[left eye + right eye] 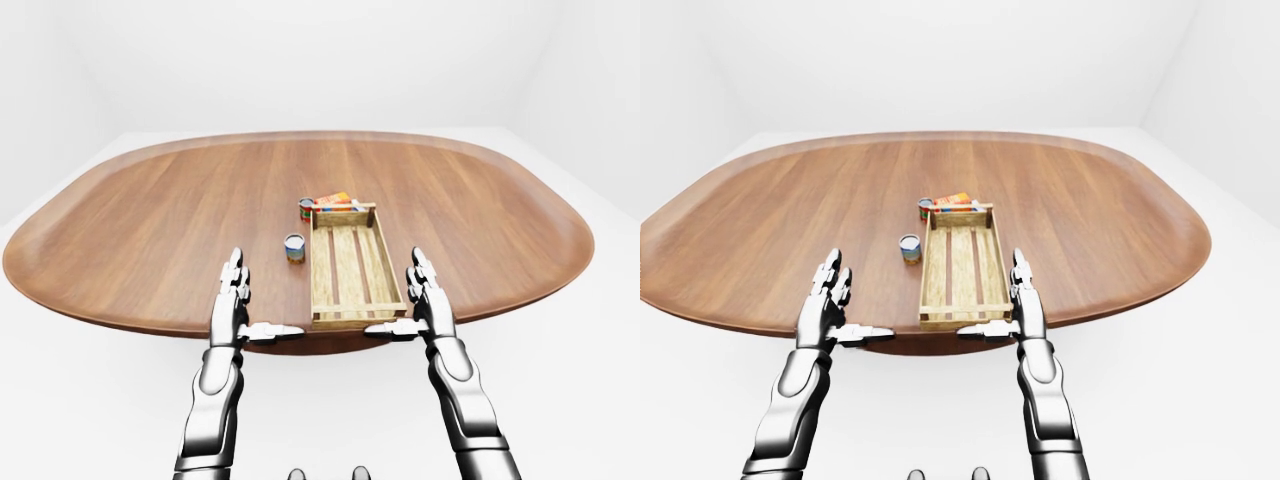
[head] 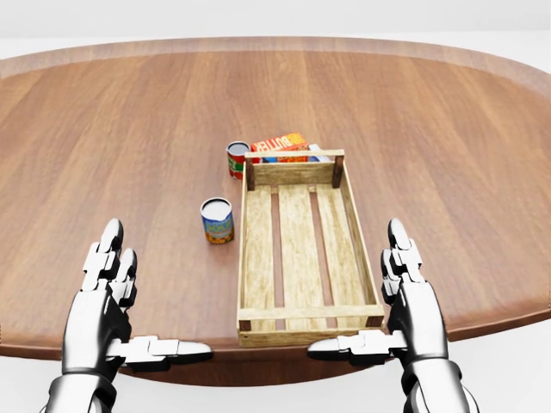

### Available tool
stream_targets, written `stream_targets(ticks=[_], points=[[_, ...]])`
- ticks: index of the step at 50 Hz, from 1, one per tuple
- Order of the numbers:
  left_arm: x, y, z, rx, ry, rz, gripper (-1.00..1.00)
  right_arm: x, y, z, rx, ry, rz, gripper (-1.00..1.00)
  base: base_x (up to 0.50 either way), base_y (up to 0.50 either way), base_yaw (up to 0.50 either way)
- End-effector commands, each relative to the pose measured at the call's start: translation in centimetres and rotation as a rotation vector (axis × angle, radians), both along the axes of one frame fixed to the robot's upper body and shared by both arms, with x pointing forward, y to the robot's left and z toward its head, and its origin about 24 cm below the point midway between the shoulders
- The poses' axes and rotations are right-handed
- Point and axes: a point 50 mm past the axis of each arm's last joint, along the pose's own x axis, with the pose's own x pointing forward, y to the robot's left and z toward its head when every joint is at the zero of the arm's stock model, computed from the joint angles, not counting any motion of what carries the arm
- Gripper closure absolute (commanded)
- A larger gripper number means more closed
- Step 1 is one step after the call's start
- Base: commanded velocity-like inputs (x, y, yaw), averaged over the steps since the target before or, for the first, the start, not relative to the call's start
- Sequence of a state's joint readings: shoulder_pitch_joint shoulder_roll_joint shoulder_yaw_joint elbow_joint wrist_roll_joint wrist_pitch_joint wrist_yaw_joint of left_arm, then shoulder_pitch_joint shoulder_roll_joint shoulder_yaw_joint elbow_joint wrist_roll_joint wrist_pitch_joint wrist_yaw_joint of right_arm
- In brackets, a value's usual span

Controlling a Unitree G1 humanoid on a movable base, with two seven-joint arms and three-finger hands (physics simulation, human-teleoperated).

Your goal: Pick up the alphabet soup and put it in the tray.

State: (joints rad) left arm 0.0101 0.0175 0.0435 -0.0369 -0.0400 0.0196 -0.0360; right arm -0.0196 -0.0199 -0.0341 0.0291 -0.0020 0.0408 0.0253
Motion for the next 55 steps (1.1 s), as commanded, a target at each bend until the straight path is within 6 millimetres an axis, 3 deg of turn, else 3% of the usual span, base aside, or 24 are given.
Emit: stream_targets(ticks=[1, 55], points=[[0.04, 0.02, 0.07, -0.001, -0.002, 0.000, -1.00, 0.10, -0.03, -0.02, -0.003, 0.008, -0.003, -1.00, 0.50, 0.00, 0.00], [-0.01, 0.03, 0.07, 0.000, -0.005, 0.003, -1.00, -0.02, -0.06, 0.02, -0.001, 0.009, 0.003, -1.00, 0.50, 0.00, 0.00]])
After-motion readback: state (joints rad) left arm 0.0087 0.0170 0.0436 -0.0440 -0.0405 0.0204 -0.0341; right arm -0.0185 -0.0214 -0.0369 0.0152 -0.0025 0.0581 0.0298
